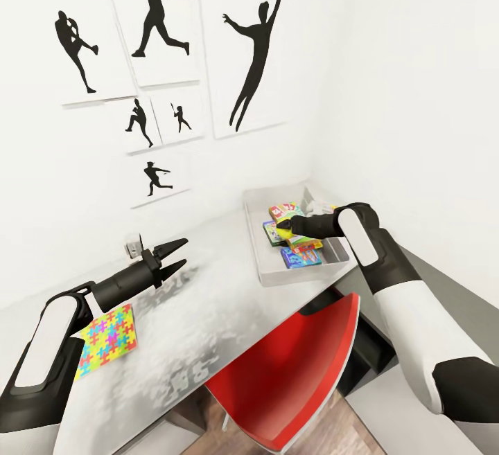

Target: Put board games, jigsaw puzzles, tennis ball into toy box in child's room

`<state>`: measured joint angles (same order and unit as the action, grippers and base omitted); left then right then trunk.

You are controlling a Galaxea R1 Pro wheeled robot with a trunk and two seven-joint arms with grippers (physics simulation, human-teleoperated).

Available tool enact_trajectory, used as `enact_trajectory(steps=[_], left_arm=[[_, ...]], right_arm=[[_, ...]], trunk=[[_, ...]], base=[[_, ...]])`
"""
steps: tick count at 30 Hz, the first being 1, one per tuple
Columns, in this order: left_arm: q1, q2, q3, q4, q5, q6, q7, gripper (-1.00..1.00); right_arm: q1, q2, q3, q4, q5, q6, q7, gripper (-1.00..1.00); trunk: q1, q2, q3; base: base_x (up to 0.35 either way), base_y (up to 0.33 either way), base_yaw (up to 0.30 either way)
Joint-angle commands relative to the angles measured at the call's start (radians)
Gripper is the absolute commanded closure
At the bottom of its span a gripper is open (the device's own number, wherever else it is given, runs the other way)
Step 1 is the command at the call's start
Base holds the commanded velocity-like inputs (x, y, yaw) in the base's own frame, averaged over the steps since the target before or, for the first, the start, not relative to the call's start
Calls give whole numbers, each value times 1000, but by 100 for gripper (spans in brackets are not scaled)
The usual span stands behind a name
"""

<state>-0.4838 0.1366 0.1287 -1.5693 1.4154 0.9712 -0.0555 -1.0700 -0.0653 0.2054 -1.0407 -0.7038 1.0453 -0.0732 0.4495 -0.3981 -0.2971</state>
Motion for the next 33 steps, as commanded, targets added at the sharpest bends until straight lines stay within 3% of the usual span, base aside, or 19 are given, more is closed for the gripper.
enact_trajectory(steps=[1, 10, 27, 33], left_arm=[[-1, 0, 1, 0, -6, 4, -6, -100], [-1, 0, 0, 0, -6, 4, -5, -100], [-1, 0, 0, 0, -6, 4, -6, -100], [-1, 0, 0, 0, -6, 4, -5, -100]], right_arm=[[-1, -1, 2, -1, -11, 2, -9, 100], [4, -3, -5, -59, -11, 2, -10, 100], [6, -4, -5, -69, -12, 2, -10, 100], [12, -5, -2, -106, -11, 2, -10, 100]], trunk=[[1, -2, -2], [1, -2, -1], [1, -2, 6], [1, -2, 8]], base=[[0, 0, -2], [0, -82, 44], [0, -81, 240], [0, -51, 92]])
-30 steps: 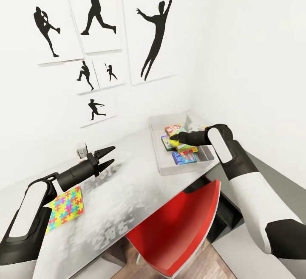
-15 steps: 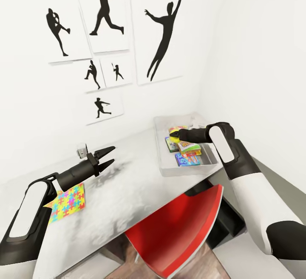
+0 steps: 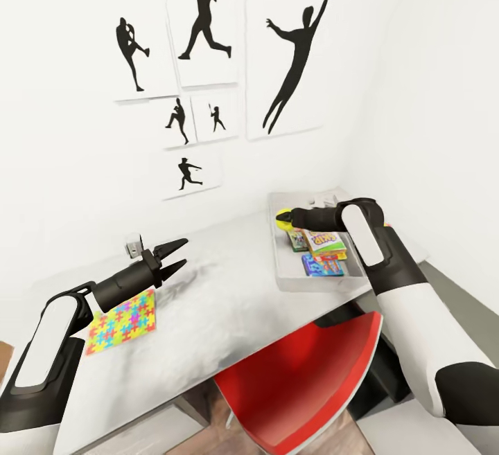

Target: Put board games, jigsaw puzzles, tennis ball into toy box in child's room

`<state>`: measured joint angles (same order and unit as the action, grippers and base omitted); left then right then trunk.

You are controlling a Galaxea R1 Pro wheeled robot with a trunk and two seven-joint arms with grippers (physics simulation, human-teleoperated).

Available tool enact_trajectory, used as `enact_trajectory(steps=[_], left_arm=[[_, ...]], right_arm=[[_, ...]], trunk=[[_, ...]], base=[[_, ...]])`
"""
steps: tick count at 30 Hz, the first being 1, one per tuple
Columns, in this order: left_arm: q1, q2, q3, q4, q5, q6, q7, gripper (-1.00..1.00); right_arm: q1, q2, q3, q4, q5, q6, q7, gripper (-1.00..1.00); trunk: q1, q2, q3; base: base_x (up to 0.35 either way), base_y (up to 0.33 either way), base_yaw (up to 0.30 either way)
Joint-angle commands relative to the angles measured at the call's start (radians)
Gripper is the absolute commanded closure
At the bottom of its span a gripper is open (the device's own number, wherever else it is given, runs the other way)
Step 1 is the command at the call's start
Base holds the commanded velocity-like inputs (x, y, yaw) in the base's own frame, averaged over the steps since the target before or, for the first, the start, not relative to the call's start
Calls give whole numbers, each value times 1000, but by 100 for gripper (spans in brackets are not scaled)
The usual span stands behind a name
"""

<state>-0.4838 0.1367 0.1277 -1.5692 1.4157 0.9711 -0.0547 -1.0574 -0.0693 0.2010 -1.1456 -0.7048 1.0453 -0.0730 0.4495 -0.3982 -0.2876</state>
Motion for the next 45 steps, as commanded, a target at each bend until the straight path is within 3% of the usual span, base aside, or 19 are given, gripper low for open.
enact_trajectory(steps=[1, 33, 45], left_arm=[[-2, 0, 1, 0, -6, 4, -6, -100], [-1, 0, 3, 0, -7, 3, -7, -100], [-1, 0, 3, 0, -7, 3, -7, -100]], right_arm=[[8, -7, 3, -21, -10, 2, -10, 100], [12, -15, 3, 8, -9, 2, -17, 100], [60, -20, 10, -2, -9, -32, -7, 100]], trunk=[[1, -2, -2], [1, -2, -2], [1, -2, -2]], base=[[0, -100, 10], [51, -58, 1], [3, -3, 0]])
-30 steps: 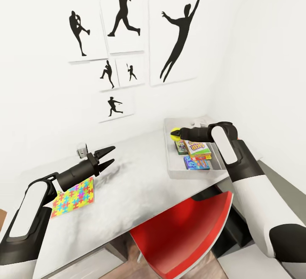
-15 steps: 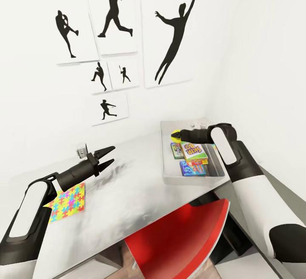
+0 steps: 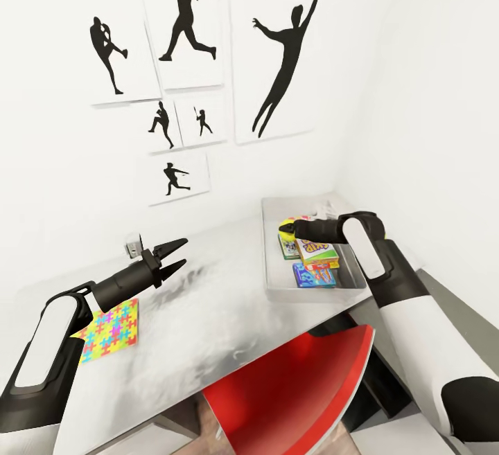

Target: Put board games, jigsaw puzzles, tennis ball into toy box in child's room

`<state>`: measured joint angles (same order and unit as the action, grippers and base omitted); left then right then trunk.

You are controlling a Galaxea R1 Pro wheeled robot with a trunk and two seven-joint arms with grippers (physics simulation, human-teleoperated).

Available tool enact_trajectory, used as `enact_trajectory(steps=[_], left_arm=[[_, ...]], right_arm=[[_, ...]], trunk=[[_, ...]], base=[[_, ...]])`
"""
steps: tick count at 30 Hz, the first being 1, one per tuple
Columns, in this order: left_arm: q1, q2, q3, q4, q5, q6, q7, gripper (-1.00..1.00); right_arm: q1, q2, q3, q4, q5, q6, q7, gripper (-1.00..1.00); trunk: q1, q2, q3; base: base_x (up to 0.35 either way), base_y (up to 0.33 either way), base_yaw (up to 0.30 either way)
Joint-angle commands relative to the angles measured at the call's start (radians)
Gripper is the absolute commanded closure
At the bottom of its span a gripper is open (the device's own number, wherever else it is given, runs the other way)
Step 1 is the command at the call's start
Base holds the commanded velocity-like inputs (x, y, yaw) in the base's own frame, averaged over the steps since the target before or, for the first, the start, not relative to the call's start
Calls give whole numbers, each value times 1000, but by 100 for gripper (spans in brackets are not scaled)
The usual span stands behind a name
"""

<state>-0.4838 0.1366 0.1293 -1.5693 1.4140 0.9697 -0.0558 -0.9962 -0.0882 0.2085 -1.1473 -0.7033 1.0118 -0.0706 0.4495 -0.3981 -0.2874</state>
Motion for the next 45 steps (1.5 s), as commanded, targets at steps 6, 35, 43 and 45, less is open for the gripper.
enact_trajectory(steps=[6, 35, 43, 45], left_arm=[[-1, 0, 1, 0, -5, 5, -6, -100], [-1, 1, 3, 0, -4, 6, -6, -100], [-1, 1, 3, 0, -4, 6, -6, -100], [-1, 1, 3, 0, -4, 6, -6, -100]], right_arm=[[2, -1, -4, -1, -12, -1, -16, 100], [-140, 13, -20, 427, -16, -4, -11, 100], [-225, 14, -20, 478, -22, 2, -5, 100], [-233, 13, -20, 480, -22, 2, -2, 100]], trunk=[[1, -2, -2], [1, -2, -2], [1, -2, -2], [1, -2, -2]], base=[[0, 0, 0], [0, 0, 0], [0, 0, 0], [0, 0, 0]])
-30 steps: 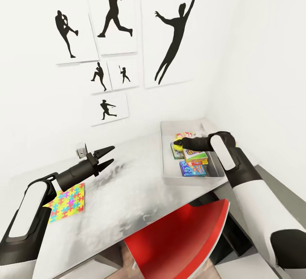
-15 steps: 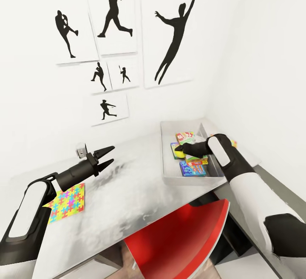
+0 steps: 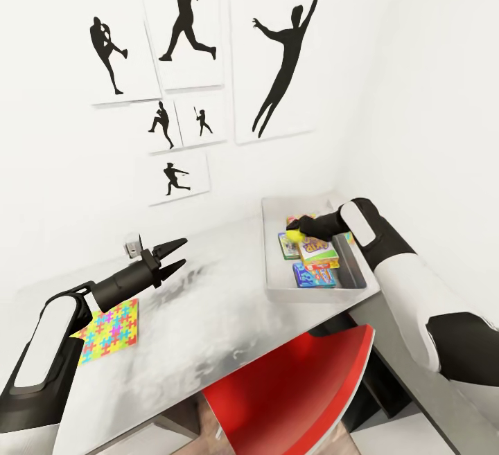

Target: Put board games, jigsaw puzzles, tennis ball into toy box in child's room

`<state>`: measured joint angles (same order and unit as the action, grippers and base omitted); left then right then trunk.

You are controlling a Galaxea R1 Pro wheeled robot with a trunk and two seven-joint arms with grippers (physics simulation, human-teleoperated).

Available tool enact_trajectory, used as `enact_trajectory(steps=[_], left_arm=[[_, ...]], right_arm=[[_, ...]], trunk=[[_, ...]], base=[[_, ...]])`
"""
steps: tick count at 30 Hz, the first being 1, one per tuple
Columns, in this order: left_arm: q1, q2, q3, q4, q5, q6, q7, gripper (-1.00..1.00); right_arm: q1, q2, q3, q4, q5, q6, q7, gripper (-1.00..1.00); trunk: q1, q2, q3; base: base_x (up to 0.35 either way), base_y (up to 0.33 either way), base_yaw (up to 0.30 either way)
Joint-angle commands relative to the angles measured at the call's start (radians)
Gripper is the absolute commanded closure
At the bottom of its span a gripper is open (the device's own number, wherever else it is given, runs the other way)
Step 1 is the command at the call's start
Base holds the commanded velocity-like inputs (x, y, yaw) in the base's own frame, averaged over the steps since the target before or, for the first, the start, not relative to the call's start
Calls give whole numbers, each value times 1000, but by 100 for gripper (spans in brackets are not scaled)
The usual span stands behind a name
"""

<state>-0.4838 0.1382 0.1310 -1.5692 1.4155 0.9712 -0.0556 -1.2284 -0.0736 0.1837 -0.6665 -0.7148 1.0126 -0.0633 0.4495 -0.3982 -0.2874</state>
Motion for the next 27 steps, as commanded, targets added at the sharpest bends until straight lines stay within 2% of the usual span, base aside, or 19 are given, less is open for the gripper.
enact_trajectory(steps=[1, 9, 27], left_arm=[[-1, 0, 1, 0, -6, 4, -6, -100], [-1, 0, 1, 1, -6, 4, -6, -100], [-1, 0, 2, 9, -6, 4, -6, -100]], right_arm=[[-4, -1, 5, 0, -11, 1, -4, 100], [-12, -2, 9, 2, -10, 1, 50, 100], [-5, -3, 4, 2, -11, 3, 66, 100]], trunk=[[1, -2, -2], [1, -2, -6], [1, -2, -33]], base=[[0, 0, 0], [0, 0, 0], [0, 0, 0]])
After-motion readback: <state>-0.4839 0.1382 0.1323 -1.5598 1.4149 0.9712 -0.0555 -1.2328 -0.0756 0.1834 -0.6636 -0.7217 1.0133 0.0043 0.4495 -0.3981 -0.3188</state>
